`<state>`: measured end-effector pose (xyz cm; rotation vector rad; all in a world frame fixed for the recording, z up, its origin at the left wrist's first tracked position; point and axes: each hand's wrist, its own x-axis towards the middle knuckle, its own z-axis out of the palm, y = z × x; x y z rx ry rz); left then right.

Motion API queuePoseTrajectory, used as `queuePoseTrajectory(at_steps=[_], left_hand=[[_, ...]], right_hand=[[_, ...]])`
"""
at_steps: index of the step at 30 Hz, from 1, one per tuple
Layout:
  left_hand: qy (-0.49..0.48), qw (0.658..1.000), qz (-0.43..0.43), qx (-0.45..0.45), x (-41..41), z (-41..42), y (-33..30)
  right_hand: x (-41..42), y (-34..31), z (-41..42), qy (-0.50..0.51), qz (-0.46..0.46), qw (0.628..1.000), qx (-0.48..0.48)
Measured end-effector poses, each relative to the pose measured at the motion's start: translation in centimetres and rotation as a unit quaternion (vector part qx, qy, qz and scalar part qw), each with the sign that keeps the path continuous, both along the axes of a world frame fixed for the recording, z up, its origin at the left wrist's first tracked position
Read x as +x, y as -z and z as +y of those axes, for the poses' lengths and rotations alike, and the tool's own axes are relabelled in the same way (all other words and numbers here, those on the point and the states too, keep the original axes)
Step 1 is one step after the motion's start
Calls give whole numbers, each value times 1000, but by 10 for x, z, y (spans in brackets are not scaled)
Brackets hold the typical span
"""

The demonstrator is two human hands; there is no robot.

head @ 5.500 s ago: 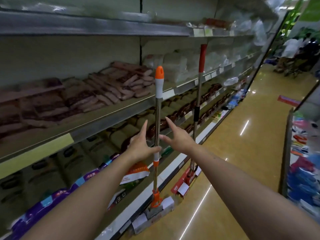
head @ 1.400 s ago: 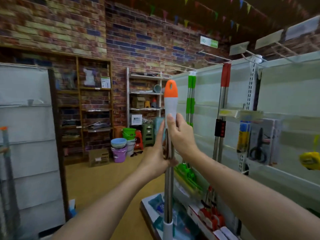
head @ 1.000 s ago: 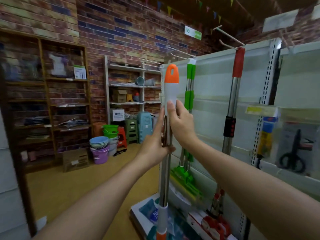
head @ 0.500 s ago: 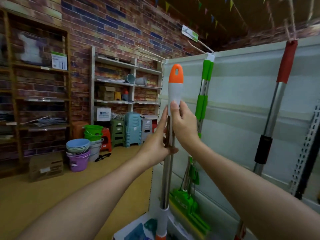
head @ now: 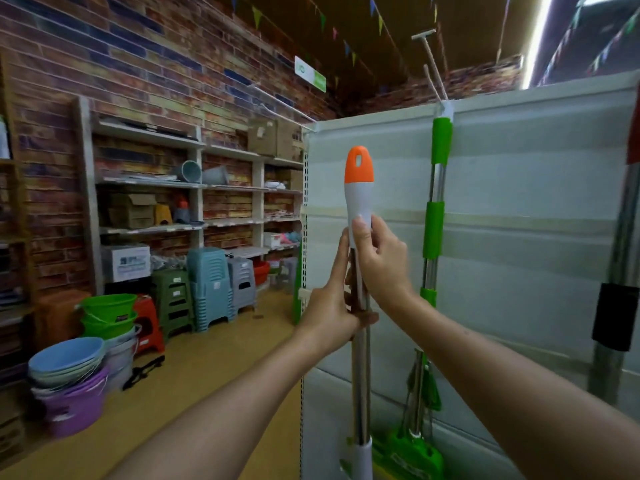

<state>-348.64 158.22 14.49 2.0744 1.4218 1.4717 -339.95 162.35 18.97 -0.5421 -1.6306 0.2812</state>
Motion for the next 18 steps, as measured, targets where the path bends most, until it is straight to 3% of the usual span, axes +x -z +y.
queuePoseTrajectory(at_steps=[14, 18], left_hand=[[129, 992, 2, -1, -131, 121, -11], [171, 985, 15, 0, -166, 159, -25]], right_hand=[[-121, -12, 96, 46, 19, 999, -14], [-155, -25, 130, 74, -15, 997, -19]])
